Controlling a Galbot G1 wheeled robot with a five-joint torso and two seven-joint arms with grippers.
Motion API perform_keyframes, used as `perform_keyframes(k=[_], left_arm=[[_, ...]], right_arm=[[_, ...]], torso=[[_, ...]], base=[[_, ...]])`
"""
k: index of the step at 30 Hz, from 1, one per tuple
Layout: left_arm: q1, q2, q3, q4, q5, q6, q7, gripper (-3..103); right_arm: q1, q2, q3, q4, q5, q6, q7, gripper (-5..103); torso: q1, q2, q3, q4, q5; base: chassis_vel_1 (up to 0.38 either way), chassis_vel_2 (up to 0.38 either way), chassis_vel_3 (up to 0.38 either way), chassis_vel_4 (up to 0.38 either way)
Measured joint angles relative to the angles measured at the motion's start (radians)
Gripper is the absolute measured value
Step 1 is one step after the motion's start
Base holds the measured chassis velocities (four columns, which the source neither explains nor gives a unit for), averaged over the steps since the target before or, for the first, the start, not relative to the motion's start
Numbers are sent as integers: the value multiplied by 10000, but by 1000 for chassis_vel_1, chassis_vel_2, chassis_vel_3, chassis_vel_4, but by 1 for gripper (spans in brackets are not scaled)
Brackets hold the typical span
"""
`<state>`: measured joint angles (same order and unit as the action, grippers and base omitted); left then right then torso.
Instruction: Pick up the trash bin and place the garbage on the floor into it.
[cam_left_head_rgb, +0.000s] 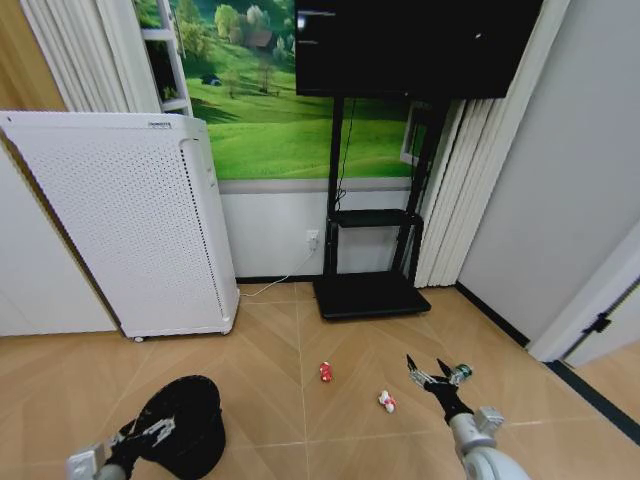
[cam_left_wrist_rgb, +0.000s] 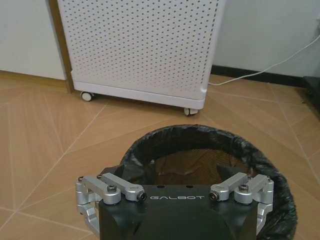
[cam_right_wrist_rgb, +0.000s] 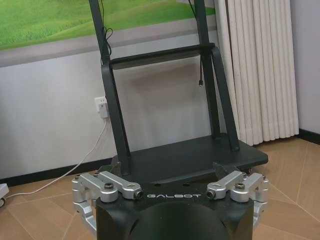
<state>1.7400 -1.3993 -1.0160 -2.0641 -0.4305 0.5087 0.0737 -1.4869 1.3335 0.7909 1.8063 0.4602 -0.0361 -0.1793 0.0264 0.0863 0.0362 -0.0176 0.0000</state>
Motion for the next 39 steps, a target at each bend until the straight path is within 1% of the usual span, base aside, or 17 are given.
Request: perform_keyframes(k=[4,7,8,10,13,15,20,24,35,39], left_arm=[[102,-82,-229,45,21,-31,-8,100],[202,-87,-432,197,18,-195,67,100],[252,-40,-569,375,-3,-409,166,100],[148,64,-705,668,-25,-522,301,100],[-56,130,-721,869,-53,-530,339,100],[-392,266,-690,1127,-42,-520,371,100],[-701,442,-578,1339,26,-452,380,100],[-953,561,-418,1538,49,-218,383,100],[-1027,618,-285,1898,37,-126,555,100],[-1018,611,-272,2128,203,-250,642,100]], right_arm=[[5,-8,-15,-109,-3,7,1,100],[5,-9,-30,-209,-6,34,20,100],[5,-5,-62,-302,1,52,77,100],[9,4,-98,-453,9,83,106,100],[31,11,-130,-554,-11,119,113,100],[65,31,-143,-634,-36,134,142,100],[70,33,-129,-670,-30,144,183,100],[64,0,-50,-757,-6,207,215,100],[84,17,-29,-820,74,358,232,100],[200,32,-63,-819,79,354,246,100]], torso=[[1,7,5,0,1],[2,13,10,0,0],[3,17,13,2,0],[4,22,17,2,1],[5,25,20,0,-2],[7,27,23,-1,0],[8,33,26,-2,0],[8,37,30,-1,-1],[9,44,35,0,0],[9,46,37,1,0]], base=[[0,0,0,0],[0,0,0,0],[0,0,0,0],[0,0,0,0],[0,0,0,0],[0,0,0,0],[0,0,0,0],[0,0,0,0],[0,0,0,0],[0,0,0,0]])
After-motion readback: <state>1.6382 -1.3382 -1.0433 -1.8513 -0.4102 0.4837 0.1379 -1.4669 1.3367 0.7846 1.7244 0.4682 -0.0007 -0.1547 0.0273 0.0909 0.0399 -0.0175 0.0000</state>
